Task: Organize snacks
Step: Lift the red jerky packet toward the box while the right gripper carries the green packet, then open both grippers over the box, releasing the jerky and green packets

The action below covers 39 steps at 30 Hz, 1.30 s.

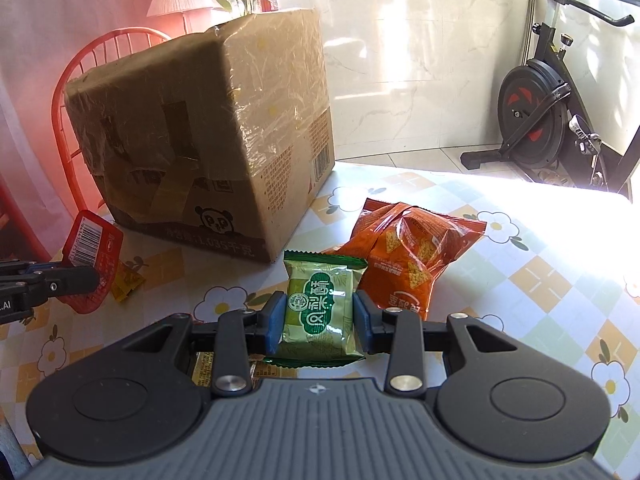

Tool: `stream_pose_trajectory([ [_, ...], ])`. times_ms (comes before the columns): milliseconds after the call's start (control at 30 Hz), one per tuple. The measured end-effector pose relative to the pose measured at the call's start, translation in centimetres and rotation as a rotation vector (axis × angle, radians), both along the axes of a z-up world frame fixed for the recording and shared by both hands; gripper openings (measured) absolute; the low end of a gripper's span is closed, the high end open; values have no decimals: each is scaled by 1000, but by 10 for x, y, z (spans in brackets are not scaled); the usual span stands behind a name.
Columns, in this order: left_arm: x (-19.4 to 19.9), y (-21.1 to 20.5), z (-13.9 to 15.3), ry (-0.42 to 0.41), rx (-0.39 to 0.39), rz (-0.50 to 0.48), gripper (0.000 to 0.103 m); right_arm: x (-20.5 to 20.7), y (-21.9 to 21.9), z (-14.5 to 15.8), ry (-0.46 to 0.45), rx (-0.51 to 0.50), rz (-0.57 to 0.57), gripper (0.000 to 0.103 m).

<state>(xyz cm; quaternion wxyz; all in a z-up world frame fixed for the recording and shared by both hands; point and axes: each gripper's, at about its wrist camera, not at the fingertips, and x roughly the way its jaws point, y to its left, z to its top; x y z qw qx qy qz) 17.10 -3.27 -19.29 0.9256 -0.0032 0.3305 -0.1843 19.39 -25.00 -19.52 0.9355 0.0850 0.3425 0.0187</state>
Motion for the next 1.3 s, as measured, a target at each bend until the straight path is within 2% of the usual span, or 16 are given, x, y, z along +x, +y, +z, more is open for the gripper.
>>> stream_pose_trajectory([
  [600, -7, 4, 27, -75, -22, 17, 14, -3, 4, 22, -65, -4, 15, 38],
  [800, 3, 5, 63, -163, -41, 8, 14, 1, -1, 60, -153, -15, 16, 38],
  [1033, 30, 7, 130, -304, -46, 3, 14, 30, 2, 134, -295, -26, 51, 38],
  [1167, 61, 8, 158, -328, -56, 10, 14, 65, 17, 162, -331, -43, 91, 38],
  [1300, 95, 10, 168, -327, -41, 19, 14, 105, 35, 171, -325, -56, 135, 38],
])
